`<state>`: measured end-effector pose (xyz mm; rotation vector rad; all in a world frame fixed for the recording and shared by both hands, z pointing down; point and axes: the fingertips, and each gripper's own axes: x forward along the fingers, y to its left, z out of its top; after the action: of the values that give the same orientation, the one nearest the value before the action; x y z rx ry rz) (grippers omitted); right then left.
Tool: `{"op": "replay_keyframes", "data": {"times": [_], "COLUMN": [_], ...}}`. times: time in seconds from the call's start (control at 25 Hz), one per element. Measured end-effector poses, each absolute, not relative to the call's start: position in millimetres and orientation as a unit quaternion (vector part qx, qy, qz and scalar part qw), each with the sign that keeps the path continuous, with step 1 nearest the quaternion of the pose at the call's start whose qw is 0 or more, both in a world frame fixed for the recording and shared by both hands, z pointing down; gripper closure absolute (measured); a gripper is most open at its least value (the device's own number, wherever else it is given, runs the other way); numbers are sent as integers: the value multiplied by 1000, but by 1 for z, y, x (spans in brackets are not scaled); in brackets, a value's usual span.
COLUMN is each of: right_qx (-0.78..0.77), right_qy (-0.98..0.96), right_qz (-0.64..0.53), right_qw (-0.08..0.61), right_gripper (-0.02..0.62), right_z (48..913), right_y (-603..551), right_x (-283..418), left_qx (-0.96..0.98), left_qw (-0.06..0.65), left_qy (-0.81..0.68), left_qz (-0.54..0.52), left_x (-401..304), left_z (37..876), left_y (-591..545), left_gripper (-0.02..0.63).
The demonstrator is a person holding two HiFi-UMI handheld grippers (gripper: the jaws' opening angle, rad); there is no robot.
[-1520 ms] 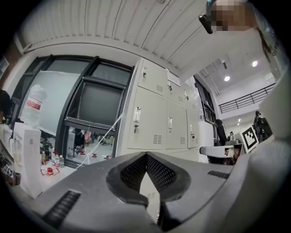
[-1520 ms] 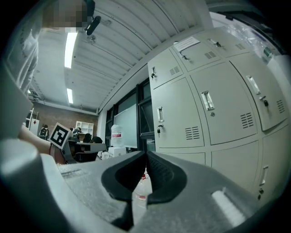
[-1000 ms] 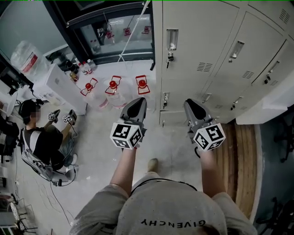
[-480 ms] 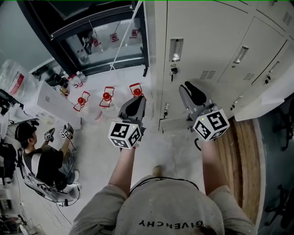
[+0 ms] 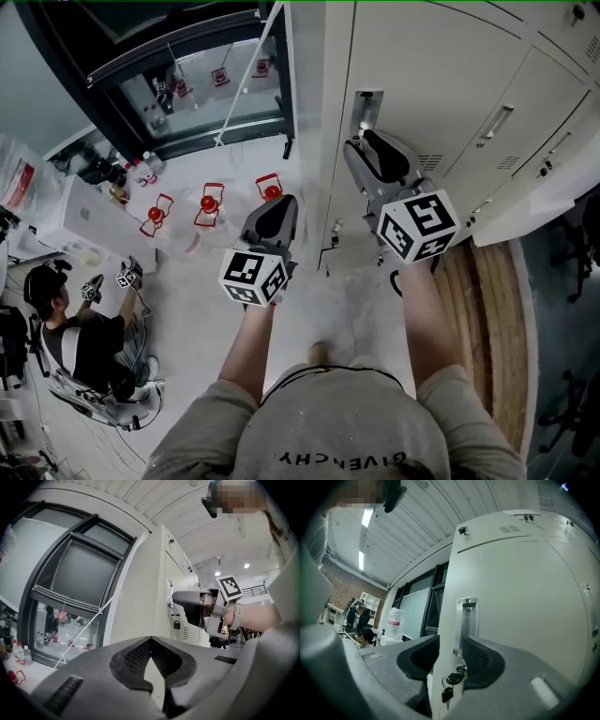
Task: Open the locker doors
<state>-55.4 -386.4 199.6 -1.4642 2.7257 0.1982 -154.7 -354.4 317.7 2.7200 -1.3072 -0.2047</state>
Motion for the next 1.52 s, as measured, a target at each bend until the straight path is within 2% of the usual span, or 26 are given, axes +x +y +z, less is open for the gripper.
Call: {"op": "replay_keyframes", "data": {"times": [0.64,1.52], "right_qx": [-471,-479], "right_qy": [881,876], "right_qz": [30,48], "right_qw": [14,10], "right_gripper": [436,437], "right_z": [194,192], "right_y": [-409,-340], "right_x": [-70,-56], "left_qx": [889,890], "left_qw": [76,80], "left_qy": [-446,-444], "left_qz": [-65,-71], "left_x": [-159,-155], "left_z": [328,327], "left_y": [-358,-306], "left_gripper": [607,607]}}
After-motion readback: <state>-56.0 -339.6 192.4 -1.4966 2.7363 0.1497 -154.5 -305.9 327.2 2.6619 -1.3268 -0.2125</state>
